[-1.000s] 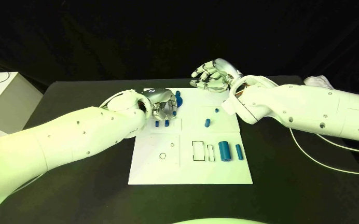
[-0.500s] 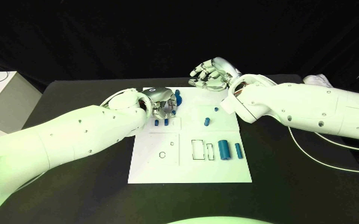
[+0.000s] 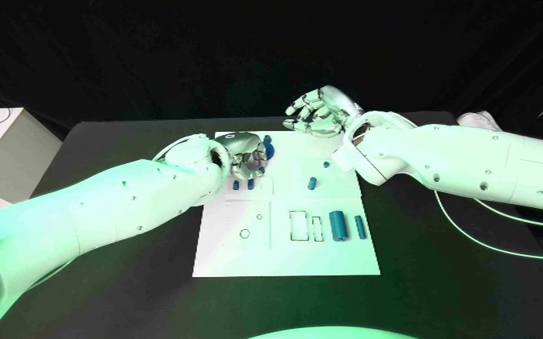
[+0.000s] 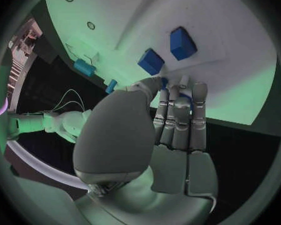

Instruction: Assemble the parts on the task board

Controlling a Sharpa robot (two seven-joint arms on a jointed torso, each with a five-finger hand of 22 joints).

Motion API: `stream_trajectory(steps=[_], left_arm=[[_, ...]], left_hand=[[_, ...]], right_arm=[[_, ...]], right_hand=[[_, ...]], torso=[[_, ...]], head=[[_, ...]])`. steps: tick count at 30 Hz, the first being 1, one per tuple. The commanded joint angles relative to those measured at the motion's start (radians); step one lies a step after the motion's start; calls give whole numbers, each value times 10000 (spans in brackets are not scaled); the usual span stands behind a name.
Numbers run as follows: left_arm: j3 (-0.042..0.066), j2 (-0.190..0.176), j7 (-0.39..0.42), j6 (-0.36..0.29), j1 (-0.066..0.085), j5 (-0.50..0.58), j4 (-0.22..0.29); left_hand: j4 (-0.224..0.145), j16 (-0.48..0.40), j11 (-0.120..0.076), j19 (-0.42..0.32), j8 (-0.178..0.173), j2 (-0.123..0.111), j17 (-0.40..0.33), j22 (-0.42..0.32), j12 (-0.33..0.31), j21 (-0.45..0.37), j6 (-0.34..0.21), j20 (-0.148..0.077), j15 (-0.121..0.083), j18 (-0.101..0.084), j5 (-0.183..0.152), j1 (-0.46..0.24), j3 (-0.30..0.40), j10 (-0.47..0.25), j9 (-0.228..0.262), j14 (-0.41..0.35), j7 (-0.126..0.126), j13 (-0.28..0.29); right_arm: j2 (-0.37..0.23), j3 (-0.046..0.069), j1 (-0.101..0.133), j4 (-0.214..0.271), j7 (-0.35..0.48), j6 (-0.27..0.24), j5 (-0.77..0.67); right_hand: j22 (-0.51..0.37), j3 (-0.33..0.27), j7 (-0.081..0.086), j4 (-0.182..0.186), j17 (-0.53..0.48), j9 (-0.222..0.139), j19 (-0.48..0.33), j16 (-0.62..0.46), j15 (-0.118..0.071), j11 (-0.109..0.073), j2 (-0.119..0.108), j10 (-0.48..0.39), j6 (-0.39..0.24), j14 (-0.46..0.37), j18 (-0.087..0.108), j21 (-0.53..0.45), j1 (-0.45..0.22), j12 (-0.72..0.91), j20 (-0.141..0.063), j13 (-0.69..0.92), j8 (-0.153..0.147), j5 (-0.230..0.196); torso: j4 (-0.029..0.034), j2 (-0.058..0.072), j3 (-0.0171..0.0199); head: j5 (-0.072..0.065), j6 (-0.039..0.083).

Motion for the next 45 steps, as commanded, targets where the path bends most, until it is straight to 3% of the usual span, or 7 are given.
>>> stream_trajectory(steps=[1,7,15,29,38,42,45], left_arm=[[4,54,98,91,-9,57,-19],[2,79,157,124,-25,75,-38],[-5,104,411,-94,-57,150,-35],[-8,109,600,-535,-74,286,-38],[18,-151,734,-980,-82,558,123],[147,-425,765,-935,-79,748,398],[385,-769,733,-787,-73,897,751]], left_hand=[[-5,63,26,67,-67,-7,8,10,-63,51,53,12,-7,-88,-16,129,40,60,-7,63,16,-9],[-53,174,-1,137,-93,0,105,164,-76,186,89,12,-22,-111,-24,131,99,147,-17,156,12,-29],[-506,712,-254,404,-105,137,712,810,-160,779,592,-169,-235,-189,-61,254,502,842,50,781,-15,-85],[-959,883,-294,500,-318,161,728,1229,-889,1158,928,-249,-292,-244,-72,45,939,1422,114,989,15,-296],[-1221,1025,-334,720,-391,156,957,1533,-1372,1417,1181,-287,-341,-295,-59,-158,1147,1852,191,1284,48,-355],[-1243,1048,-335,757,-410,143,1001,1576,-1480,1450,1223,-289,-342,-304,-57,-239,1167,1923,207,1337,49,-364],[-1246,1052,-334,747,-427,127,983,1571,-1557,1445,1244,-289,-340,-303,-60,-311,1171,1968,217,1348,50,-369]], right_arm=[[9,2,-2,22,78,98,-40],[12,2,-1,21,66,120,-41],[15,2,0,24,53,140,-42],[16,2,0,31,37,170,-51],[1,3,0,28,36,184,-57],[-8,3,0,24,33,190,-60],[-25,3,0,20,30,192,-65]], right_hand=[[2158,43,67,21,1056,16,624,-33,24,53,-47,2,26,622,199,-56,-36,-77,18,-30,37,-14],[2158,43,67,21,1056,16,624,-33,24,53,-47,2,26,622,199,-56,-36,-77,18,-30,37,-14],[2155,41,66,26,1046,18,622,-42,25,52,-47,17,31,619,200,-64,-55,-88,19,-48,40,-18],[2161,41,64,30,1049,20,627,-40,25,52,-44,33,35,620,197,-48,-74,-98,20,-65,43,-20],[2161,41,64,30,1049,20,627,-40,25,52,-44,33,35,620,197,-48,-74,-98,20,-65,43,-20],[2161,41,64,30,1049,20,627,-40,25,52,-44,33,35,620,197,-48,-74,-98,20,-65,43,-20],[2161,41,64,30,1049,20,627,-40,25,52,-44,33,35,620,197,-48,-74,-98,20,-65,43,-20]], torso=[[15,-4,0],[7,-5,-6],[18,-1,-6],[11,-15,-2],[18,-18,-9],[28,-25,-6],[45,-40,-9]], head=[[-21,-14],[-30,-40],[-41,-65],[-38,-51],[-48,-12],[-58,-6],[-47,-4]])
